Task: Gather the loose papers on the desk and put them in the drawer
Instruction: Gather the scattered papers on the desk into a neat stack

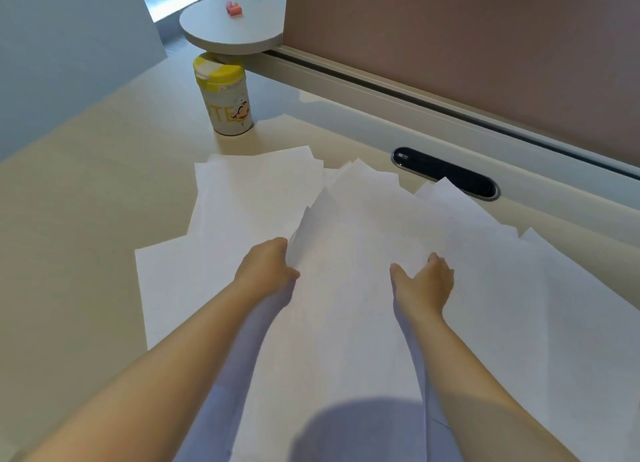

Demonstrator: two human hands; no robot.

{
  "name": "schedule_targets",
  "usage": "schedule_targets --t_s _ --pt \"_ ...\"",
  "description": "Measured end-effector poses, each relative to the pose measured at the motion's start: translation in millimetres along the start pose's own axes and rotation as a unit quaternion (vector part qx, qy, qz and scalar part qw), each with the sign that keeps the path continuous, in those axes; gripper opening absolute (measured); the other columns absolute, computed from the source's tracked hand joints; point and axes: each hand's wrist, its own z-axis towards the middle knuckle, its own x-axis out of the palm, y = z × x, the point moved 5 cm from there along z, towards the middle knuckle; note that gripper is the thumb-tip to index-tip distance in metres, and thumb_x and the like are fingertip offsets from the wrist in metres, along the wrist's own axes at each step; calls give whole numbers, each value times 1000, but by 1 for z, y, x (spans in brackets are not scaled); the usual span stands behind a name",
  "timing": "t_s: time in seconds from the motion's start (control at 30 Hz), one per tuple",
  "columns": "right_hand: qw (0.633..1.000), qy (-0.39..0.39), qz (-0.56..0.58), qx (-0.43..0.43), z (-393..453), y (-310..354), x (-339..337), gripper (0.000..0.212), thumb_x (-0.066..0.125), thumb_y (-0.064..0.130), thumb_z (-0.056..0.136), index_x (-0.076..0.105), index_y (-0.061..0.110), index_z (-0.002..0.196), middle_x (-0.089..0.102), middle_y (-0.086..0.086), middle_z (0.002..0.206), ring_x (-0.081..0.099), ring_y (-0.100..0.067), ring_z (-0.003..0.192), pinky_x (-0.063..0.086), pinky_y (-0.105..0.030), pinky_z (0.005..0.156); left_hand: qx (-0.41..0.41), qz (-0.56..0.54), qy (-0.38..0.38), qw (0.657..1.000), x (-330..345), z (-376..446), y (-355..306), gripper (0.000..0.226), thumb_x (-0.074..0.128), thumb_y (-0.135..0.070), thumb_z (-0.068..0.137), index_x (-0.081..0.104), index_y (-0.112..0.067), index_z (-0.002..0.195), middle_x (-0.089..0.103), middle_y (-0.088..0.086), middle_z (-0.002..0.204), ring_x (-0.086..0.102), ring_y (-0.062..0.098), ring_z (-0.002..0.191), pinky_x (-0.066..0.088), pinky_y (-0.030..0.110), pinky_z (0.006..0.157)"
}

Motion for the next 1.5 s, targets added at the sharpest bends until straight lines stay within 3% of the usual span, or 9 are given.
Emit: schedule_targets --t_s 0.23,0.5,0.6,0.77,0.9,1.07,1.17,1.37,1.5 --pt "935 56 336 97 10 13 -4 29 50 -1 85 46 8 112 56 -12 103 51 -17 76 40 -32 97 -17 -29 -120 992 -25 28 -2 37 56 -19 85 40 -10 52 45 8 91 44 28 84 41 34 70" --pt "970 147 192 13 1 43 31 31 45 -7 83 45 7 111 52 -6 105 53 -24 94 43 -25 70 -111 -231 -69 964 -38 21 29 45 63 -6 79 42 -4 119 49 9 102 50 28 90 40 34 74" --pt "979 154 123 -53 -7 60 35 13 48 8 89 52 10 100 52 1 92 49 -15 80 38 -10 62 -139 -218 -128 957 -49 5 59 14 57 -8 81 54 -6 95 56 12 94 53 30 84 39 33 70" --pt "971 183 -74 -136 -24 66 55 60 49 24 90 25 6 143 27 -9 152 25 -25 140 26 -35 114 -257 -97 -184 944 -51 -26 102 29 49 -19 84 56 -5 109 53 20 119 42 41 118 39 40 90" --pt "933 266 -173 -168 -48 64 77 74 39 32 95 -7 7 147 -11 -8 158 -12 -21 146 -4 -35 118 -229 -108 -183 950 -46 -33 110 19 51 -15 82 57 -3 97 58 23 119 49 41 113 38 36 84" --pt "939 318 51 -124 -69 75 75 60 50 11 90 23 13 144 40 -2 141 48 -16 110 40 2 74 -195 -313 -187 911 -46 -40 113 13 53 0 79 53 -9 89 63 22 108 56 30 87 43 34 77" --pt "931 326 146 -76 -73 79 70 55 49 0 89 28 7 140 46 -4 126 44 -14 96 40 4 53 -194 -330 -190 904 -48 -43 124 30 53 5 79 54 -3 108 61 22 116 55 29 92 42 33 80" --pt "958 262 112 -38 -77 69 76 25 48 1 86 57 6 109 57 -1 91 51 -21 91 41 -22 73 -164 -328 -197 909 -58 -48 143 47 55 3 83 42 1 129 55 20 130 53 36 118 40 36 91" --pt "982 119 -67 -130 -72 68 59 40 49 13 89 47 7 128 49 -8 134 47 -24 121 39 -29 97 -155 -267 -173 935 -65 -53 147 34 53 -5 86 56 4 118 60 25 123 56 38 114 42 38 92"
